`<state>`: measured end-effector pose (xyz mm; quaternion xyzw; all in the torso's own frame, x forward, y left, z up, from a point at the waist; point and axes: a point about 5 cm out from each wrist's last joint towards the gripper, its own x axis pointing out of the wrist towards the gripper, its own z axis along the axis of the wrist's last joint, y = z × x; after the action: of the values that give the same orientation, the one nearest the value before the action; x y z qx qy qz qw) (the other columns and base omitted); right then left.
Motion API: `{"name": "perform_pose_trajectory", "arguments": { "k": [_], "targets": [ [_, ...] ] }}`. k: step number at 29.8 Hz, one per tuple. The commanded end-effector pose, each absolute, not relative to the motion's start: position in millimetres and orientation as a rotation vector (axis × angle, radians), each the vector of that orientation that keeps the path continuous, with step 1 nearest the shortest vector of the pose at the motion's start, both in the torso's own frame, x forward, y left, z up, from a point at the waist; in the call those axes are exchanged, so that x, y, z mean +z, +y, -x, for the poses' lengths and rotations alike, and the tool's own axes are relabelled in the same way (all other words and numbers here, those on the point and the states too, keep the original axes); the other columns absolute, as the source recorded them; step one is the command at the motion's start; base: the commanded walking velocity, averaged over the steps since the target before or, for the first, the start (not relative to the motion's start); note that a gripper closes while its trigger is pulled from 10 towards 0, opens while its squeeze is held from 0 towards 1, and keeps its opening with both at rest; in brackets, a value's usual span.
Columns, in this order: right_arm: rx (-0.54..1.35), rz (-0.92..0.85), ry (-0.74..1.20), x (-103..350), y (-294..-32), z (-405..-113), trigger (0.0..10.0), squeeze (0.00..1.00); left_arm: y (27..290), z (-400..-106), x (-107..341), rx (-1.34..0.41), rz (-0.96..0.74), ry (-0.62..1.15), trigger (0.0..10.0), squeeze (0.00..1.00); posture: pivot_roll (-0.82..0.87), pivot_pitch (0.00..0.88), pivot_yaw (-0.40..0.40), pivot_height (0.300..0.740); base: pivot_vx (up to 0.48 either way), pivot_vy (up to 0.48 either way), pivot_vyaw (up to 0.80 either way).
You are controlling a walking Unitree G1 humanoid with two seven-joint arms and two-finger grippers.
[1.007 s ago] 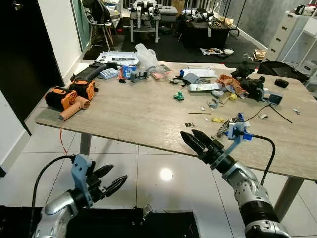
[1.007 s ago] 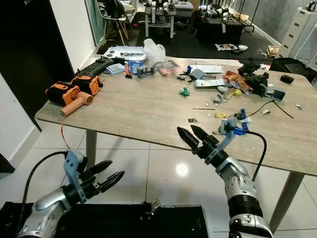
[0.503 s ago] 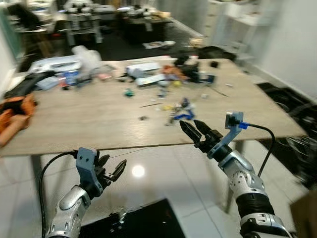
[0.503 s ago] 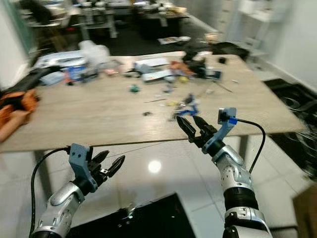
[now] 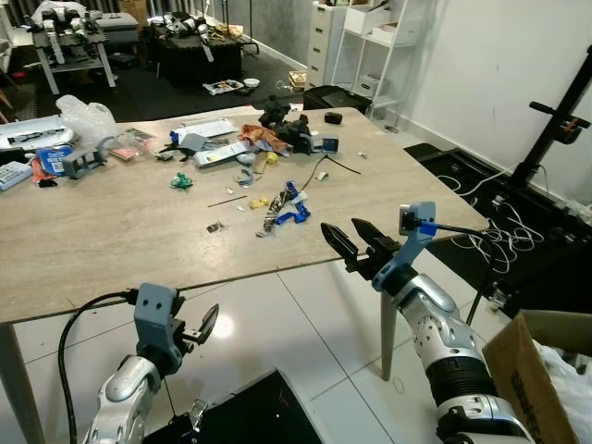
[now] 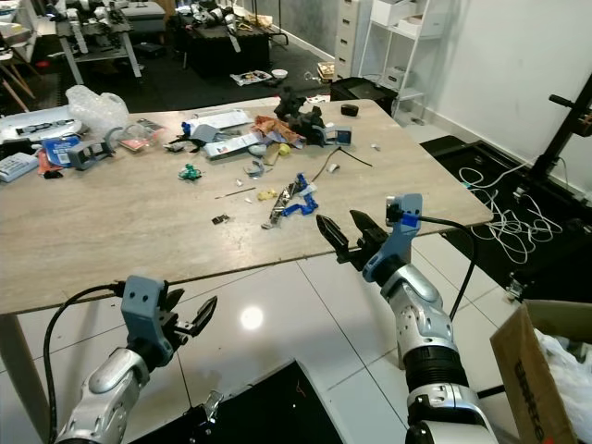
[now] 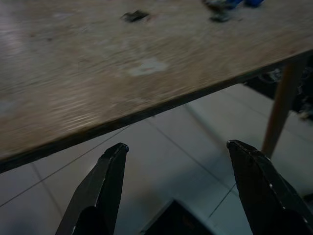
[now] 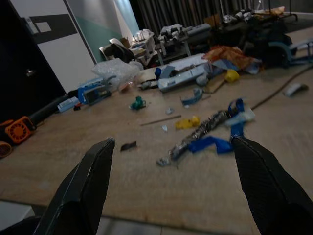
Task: Picking trash to rubbish bin
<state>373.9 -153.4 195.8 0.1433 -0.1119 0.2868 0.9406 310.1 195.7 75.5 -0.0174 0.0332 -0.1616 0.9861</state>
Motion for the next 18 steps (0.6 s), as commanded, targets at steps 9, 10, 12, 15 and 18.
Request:
{"name": "perform_pose_trajectory", "arguments": {
  "k": [9, 10, 12, 15, 18],
  "targets": [
    [0.616, -0.267, -0.264, 206.7, -145.0, -376.2, 10.0, 0.00, 199.1, -306.2, 66.7, -0.306, 0.006, 0.095, 10.0, 0.00, -0.09, 0.082, 0.002, 0.740, 0.328, 0.000, 0.00],
    [0.619, -0.269, -0.266, 207.1, -144.6, -376.2, 10.0, 0.00, 199.2, -306.5, 67.3, -0.304, 0.008, 0.091, 10.0, 0.00, -0.09, 0.082, 0.001, 0.740, 0.345, 0.000, 0.00],
    [0.620, -0.270, -0.268, 207.4, -144.3, -376.3, 10.0, 0.00, 199.3, -306.8, 67.7, -0.302, 0.010, 0.088, 10.0, 0.00, -0.09, 0.084, 0.000, 0.740, 0.345, 0.000, 0.00],
    [0.624, -0.267, -0.268, 207.3, -143.2, -376.2, 10.0, 0.00, 198.9, -307.5, 68.5, -0.300, 0.009, 0.084, 10.0, 0.00, -0.09, 0.084, -0.001, 0.740, 0.345, 0.000, 0.00],
    [0.638, -0.264, -0.272, 208.3, -140.3, -375.1, 10.0, 0.00, 197.8, -308.0, 69.9, -0.301, 0.008, 0.077, 10.0, 0.00, -0.09, 0.089, 0.003, 0.740, 0.347, 0.000, 0.00]
  ]
}}
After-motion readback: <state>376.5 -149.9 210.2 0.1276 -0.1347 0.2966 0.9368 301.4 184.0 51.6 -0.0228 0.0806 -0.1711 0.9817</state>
